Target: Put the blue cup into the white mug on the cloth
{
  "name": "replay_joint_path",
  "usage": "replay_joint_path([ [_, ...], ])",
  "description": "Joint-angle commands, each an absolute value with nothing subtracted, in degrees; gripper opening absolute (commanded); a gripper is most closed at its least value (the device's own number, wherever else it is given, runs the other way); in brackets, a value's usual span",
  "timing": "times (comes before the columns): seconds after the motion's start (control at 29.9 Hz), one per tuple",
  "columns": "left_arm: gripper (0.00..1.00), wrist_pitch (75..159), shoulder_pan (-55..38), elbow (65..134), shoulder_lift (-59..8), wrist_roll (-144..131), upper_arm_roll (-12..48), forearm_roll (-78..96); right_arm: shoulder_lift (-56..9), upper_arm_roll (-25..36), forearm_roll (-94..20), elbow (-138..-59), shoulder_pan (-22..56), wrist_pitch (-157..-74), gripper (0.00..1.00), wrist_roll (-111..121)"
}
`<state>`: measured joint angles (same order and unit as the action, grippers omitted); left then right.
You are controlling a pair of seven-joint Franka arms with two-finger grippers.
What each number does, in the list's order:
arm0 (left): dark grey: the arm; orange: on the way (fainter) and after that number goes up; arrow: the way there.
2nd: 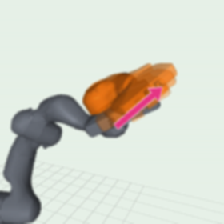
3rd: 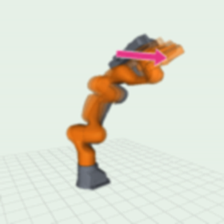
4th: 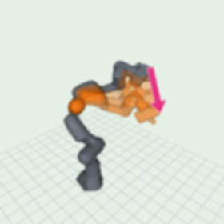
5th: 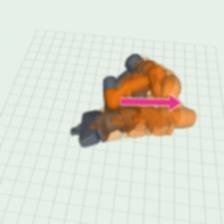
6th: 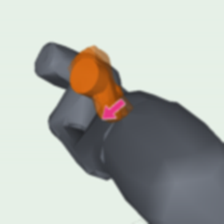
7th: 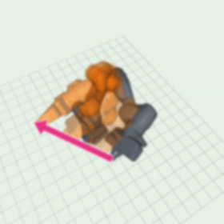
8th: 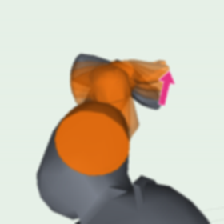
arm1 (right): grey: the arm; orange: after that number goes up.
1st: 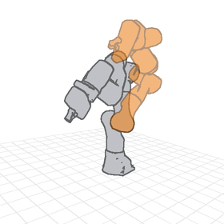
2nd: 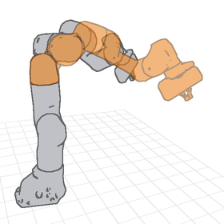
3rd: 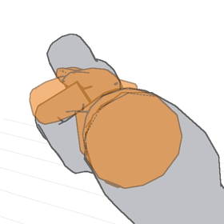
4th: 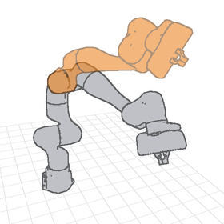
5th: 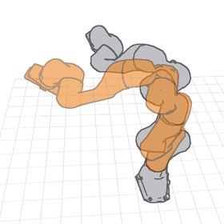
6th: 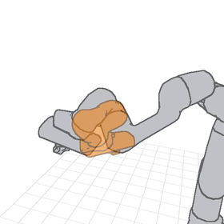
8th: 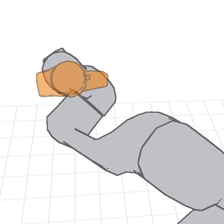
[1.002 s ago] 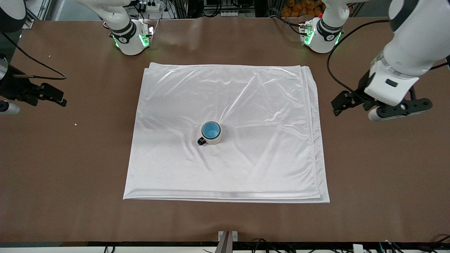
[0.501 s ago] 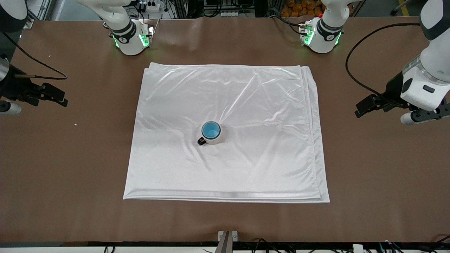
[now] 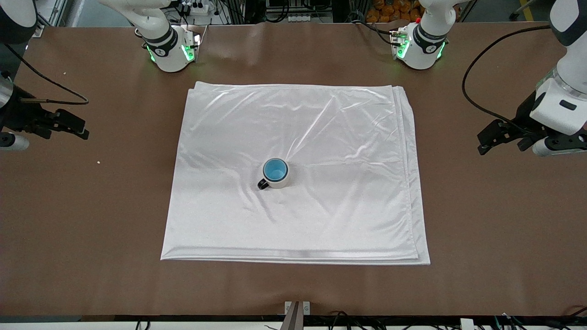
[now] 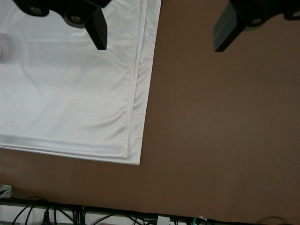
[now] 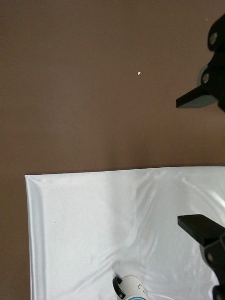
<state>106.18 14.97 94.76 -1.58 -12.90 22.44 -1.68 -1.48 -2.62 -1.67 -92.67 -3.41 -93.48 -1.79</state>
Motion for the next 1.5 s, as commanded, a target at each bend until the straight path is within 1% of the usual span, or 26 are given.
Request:
replay_joint_path([
  [0.0, 1.00, 109.5, 17.4, 98.3, 0.5, -8.3, 22.8, -2.9, -1.8, -2.6, -1.4, -91.8, -3.3, -93.0, 1.00, -1.3],
  [0.4, 1.00, 109.2, 19.9, 97.2, -0.4, -3.3, 22.4, -3.0, -1.8, -2.6, -1.4, -92.1, -3.3, -92.8, 1.00, -1.3],
  [0.57, 1.00, 106.7, 19.8, 95.7, -0.4, -3.3, 22.4, -3.0, -1.8, -2.6, -1.4, -92.3, -3.3, -92.7, 1.00, -1.3],
  [0.7, 1.00, 104.6, 19.8, 93.0, -0.9, -3.3, 22.4, -3.0, -1.8, -2.6, -1.4, -92.3, -3.3, -92.8, 1.00, -1.3],
  [0.87, 1.00, 101.1, 19.9, 89.0, -3.0, -3.2, 22.2, -3.0, -1.8, -2.6, -1.4, -92.3, -3.3, -92.8, 1.00, -1.3],
  [1.47, 1.00, 100.5, 20.0, 89.1, -3.1, -3.2, 22.0, -3.0, -1.8, -2.6, -1.4, -92.3, -3.3, -92.9, 1.00, -1.3],
])
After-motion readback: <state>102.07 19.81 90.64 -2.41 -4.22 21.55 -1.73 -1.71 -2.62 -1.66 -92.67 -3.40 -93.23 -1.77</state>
